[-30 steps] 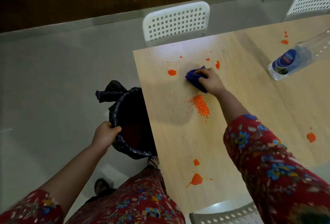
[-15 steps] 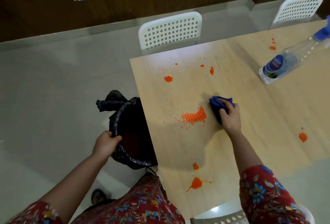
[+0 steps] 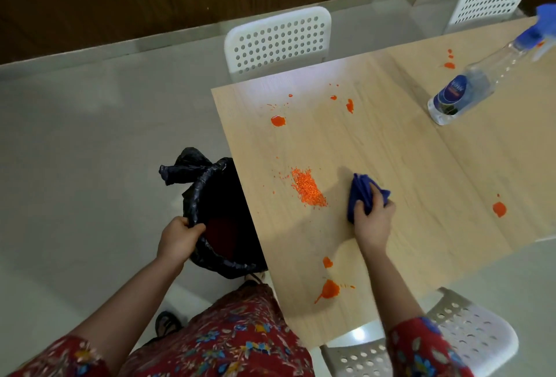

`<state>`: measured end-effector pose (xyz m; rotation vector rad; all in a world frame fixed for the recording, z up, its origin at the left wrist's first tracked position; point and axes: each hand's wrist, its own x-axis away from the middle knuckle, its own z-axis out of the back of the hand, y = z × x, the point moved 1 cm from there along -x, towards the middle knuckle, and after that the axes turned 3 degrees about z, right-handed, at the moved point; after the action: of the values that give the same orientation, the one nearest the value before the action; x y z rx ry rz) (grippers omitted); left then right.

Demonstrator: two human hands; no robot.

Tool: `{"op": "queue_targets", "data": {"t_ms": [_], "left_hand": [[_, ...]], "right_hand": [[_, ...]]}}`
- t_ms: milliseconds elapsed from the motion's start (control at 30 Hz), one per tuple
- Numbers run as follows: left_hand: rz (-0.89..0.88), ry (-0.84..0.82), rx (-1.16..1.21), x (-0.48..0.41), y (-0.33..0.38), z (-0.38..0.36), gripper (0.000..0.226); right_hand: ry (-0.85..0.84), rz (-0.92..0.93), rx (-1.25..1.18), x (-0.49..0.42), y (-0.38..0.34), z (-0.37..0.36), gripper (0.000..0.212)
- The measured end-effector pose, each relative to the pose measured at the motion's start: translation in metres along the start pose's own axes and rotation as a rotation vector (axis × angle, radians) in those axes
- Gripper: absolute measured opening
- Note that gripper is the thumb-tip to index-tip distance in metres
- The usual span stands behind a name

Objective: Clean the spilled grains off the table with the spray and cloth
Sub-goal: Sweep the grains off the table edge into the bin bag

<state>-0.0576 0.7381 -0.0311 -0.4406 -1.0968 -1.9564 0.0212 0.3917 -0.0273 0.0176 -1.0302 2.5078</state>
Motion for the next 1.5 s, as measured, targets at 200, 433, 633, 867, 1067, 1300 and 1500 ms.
{"op": "queue_targets", "data": {"t_ms": [200, 433, 633, 867, 1067, 1300, 1500], "left_hand": [[0.007, 0.016, 0.015, 0.002, 0.001, 0.001, 0.023], [0.022, 0.02, 0.025, -0.003, 0.002, 0.009, 0.02], [0.018, 0.027, 0.033, -0.005, 0.003, 0.007, 0.018], [0.04, 0.014, 0.063, -0.007, 0.003, 0.009, 0.021], [0.039, 0.002, 0.087, -0.008, 0.004, 0.011, 0.02], [0.042, -0.013, 0.111, -0.006, -0.003, 0.014, 0.024], [0.052, -0.021, 0.129, -0.007, -0.008, 0.014, 0.022]], "right_hand": [[-0.068, 0.065, -0.148, 0.056, -0.058, -0.07, 0.054], [0.0, 0.068, -0.095, -0.042, -0.057, -0.032, 0.045], [-0.276, 0.337, 0.011, -0.039, -0.068, -0.057, 0.045], [-0.198, 0.336, -0.196, -0.018, -0.076, -0.083, 0.044], [-0.492, 0.464, 0.005, -0.057, -0.115, -0.092, 0.042], [-0.54, 0.522, -0.155, -0.009, -0.087, -0.071, 0.045], [-0.145, 0.139, 0.014, 0.035, -0.041, -0.046, 0.049]]}}
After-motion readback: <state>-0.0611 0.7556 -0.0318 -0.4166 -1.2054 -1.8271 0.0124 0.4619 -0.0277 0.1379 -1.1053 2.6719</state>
